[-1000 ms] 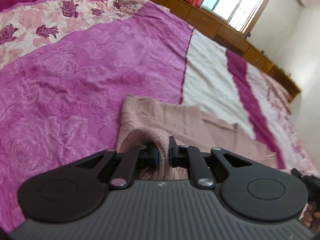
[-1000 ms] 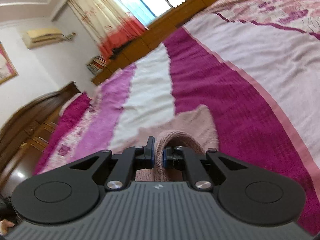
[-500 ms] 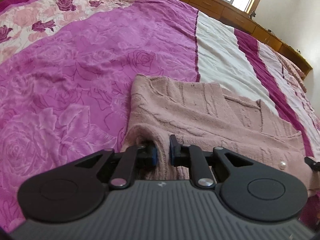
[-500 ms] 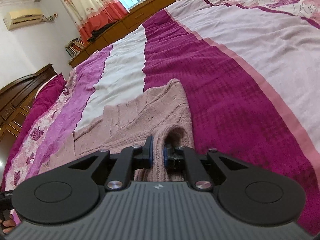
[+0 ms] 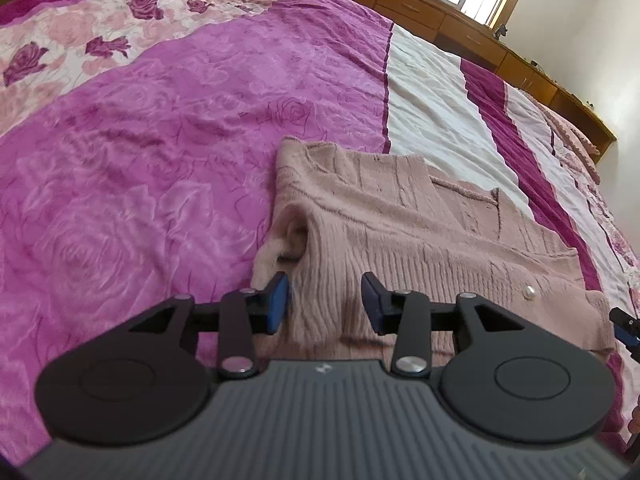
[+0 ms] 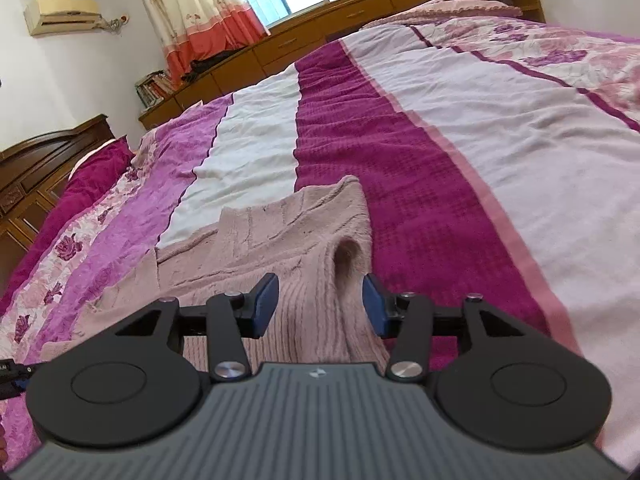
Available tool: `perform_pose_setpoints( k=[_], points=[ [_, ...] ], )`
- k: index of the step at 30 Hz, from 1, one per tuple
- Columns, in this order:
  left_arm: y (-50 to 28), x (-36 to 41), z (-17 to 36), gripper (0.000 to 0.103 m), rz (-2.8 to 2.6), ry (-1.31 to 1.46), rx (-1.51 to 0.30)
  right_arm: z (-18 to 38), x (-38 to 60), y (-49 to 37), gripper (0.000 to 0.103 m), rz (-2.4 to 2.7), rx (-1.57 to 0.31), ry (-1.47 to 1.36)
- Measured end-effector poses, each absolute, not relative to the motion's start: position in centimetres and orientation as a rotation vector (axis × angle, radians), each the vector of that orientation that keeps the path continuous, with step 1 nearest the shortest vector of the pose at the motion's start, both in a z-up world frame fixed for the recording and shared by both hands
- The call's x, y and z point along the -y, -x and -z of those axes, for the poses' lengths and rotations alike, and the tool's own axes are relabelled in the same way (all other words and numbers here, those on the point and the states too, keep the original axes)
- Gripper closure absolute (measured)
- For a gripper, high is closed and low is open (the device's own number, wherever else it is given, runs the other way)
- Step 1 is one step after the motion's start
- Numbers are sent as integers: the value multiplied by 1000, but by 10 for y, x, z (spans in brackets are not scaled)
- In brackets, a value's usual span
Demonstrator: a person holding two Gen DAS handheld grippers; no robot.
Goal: Fold small clothes
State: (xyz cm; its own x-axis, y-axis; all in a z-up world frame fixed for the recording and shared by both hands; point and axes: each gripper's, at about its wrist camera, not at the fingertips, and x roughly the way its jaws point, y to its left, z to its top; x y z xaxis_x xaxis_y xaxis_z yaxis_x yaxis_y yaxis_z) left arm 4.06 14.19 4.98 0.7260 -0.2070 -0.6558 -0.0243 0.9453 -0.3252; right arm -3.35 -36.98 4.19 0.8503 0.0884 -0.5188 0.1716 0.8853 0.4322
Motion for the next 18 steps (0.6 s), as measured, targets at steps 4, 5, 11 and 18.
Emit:
perform_pose_setpoints(
  k=[4,5,11,18],
  points=[
    [-29,-140,-51,61,108,332,-751,-44,372,54,48,50,-553,-514],
    [-26,-140,-52,61,112,334,-748,-44,371,58,48,47,-555,-516],
    [-22,-135,-49,61,114,331,-761,-45,363,62,48,24,-559,-491],
    [-26,-133,-45,61,99,322,-777,-40,361,50,48,18,-588,-495]
  ],
)
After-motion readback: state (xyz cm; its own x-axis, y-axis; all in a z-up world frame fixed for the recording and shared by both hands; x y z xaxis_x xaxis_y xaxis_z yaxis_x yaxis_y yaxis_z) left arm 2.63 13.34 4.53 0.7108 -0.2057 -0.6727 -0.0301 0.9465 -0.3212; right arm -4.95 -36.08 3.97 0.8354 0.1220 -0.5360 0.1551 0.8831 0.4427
